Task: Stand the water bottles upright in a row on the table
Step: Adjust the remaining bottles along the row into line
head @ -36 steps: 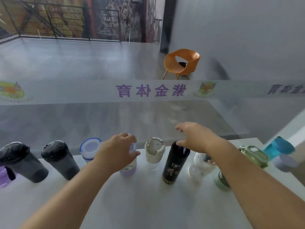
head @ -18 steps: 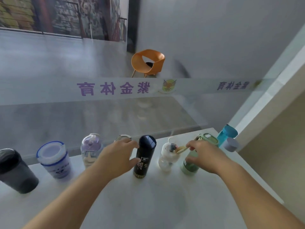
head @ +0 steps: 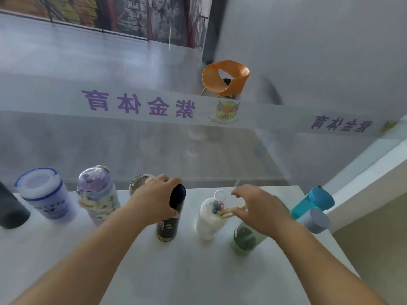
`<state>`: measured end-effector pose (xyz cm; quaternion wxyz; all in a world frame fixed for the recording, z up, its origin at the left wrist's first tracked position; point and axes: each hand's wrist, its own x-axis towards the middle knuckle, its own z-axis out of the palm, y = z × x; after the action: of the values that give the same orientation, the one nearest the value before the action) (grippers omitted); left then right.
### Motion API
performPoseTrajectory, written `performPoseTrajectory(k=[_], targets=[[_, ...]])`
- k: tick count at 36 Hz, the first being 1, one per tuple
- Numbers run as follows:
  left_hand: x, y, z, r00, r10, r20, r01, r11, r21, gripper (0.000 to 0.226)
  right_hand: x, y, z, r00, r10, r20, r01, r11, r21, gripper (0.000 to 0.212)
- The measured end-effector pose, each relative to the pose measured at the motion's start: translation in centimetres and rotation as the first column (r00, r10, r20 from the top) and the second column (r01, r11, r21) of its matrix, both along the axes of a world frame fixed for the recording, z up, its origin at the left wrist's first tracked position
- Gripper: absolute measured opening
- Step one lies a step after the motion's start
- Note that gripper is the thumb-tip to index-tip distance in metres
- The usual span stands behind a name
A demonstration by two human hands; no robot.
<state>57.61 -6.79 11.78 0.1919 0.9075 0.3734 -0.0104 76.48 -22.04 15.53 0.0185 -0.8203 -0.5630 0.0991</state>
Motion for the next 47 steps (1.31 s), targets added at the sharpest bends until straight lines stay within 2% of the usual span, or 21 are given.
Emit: performPoseTrajectory(k=[6, 13, 18, 29, 40, 47], targets=[[1.2, -0.5, -0.3, 0.990, 0.118, 0.076, -0.114, 0.992, -0.056, 0.063, 1.5, 2.8, -2.0, 0.988, 0.152, 0.013, -0.152, 0.988, -0.002, 0.046], [2.6, -0.4, -0.4, 0.978, 0.186, 0.091, -0.182, 0.982, -0.046, 0.065, 1.8, 5.6, -4.5, 0.973, 0.233, 0.000, -0.228, 0.954, -0.193, 0.045], [3.9, 0.1, -0.2, 0.978, 0.189, 0.091, -0.183, 0.981, -0.064, 0.065, 1.8, 6.4, -6.1, 0.974, 0.216, -0.068, -0.226, 0.927, -0.298, 0.050], [6.0, 1.6, -0.2, 0.979, 0.163, 0.121, -0.150, 0.983, -0.106, 0.068, 1.3, 7.2, -7.7, 0.984, 0.170, -0.049, -0.176, 0.908, -0.380, 0.072], [5.8, 2.5, -0.2, 0.983, 0.129, 0.129, -0.114, 0.987, -0.116, 0.070, 1.3, 8.8, -7.3, 0.994, 0.104, -0.022, -0.105, 0.921, -0.376, 0.054], [6.6, 2.3, -0.1, 0.985, 0.097, 0.144, -0.082, 0.991, -0.106, 0.070, 2.6, 10.0, -7.0, 1.000, 0.006, 0.018, 0.002, 0.917, -0.399, 0.059]])
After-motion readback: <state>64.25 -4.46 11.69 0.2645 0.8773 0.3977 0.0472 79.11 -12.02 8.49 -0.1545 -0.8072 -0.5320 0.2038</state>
